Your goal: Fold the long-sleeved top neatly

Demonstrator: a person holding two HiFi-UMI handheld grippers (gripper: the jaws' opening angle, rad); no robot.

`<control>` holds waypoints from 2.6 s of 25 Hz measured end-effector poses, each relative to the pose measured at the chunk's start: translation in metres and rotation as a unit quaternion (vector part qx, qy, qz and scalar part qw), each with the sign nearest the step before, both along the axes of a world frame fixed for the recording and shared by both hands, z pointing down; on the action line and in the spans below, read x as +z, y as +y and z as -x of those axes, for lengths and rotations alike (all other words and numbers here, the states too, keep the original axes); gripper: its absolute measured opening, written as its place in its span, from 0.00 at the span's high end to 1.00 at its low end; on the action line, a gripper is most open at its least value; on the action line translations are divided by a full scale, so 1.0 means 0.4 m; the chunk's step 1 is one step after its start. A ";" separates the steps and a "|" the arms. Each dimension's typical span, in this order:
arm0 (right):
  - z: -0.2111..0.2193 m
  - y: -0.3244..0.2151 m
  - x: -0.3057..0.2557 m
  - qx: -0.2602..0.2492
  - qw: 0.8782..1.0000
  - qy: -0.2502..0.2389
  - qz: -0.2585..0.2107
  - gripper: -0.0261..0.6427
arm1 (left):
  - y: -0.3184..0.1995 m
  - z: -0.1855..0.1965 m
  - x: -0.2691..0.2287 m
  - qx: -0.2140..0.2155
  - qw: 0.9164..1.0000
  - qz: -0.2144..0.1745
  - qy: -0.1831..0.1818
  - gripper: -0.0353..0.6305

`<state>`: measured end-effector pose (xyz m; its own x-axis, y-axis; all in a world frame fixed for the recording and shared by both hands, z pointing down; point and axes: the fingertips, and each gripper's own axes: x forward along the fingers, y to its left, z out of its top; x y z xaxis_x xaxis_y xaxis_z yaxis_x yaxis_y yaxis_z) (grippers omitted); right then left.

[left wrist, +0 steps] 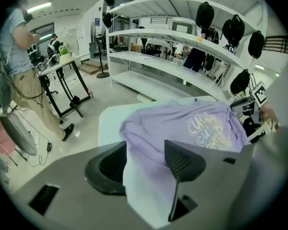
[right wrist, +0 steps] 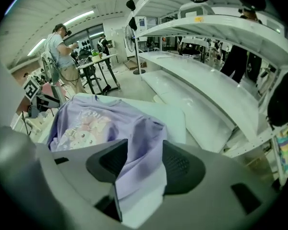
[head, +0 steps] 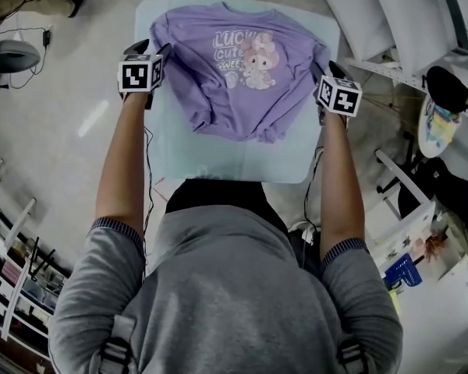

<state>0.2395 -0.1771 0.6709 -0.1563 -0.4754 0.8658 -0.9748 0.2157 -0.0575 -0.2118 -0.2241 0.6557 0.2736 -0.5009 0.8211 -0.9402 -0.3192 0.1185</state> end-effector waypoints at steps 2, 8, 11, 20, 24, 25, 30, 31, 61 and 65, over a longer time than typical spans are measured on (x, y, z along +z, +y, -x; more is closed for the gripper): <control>0.023 0.040 -0.009 0.003 1.000 -0.013 0.001 0.59 | 0.049 -0.015 -0.005 -0.016 1.000 0.008 0.012 0.53; 0.095 0.165 -0.042 0.001 0.999 -0.036 0.012 0.57 | 0.220 -0.083 0.005 -0.018 0.999 0.040 0.029 0.51; 0.115 0.226 -0.043 -0.003 0.999 -0.046 0.019 0.57 | 0.284 -0.110 0.001 -0.015 0.998 0.044 0.029 0.51; 0.198 0.377 0.003 -0.019 0.997 -0.067 0.045 0.50 | 0.415 -0.166 0.012 -0.051 0.995 0.068 0.055 0.47; 0.225 0.443 0.026 0.001 0.995 -0.069 0.070 0.54 | 0.491 -0.180 0.057 -0.053 0.992 0.100 0.057 0.50; 0.232 0.456 0.029 0.005 0.995 -0.070 0.076 0.59 | 0.505 -0.177 0.063 -0.055 0.992 0.103 0.053 0.64; 0.223 0.478 0.046 0.012 0.995 -0.064 0.075 0.94 | 0.540 -0.124 0.076 -0.068 0.993 0.096 0.024 0.91; 0.214 0.475 0.041 0.016 0.995 -0.063 0.071 0.94 | 0.540 -0.105 0.073 -0.073 0.993 0.093 0.020 0.91; 0.122 0.537 -0.033 0.018 0.997 -0.052 0.055 0.59 | 0.559 -0.131 -0.040 -0.024 0.998 0.044 0.022 0.55; 0.183 0.551 0.008 0.003 0.995 -0.062 0.076 0.58 | 0.581 -0.199 0.018 -0.002 0.997 0.073 0.032 0.54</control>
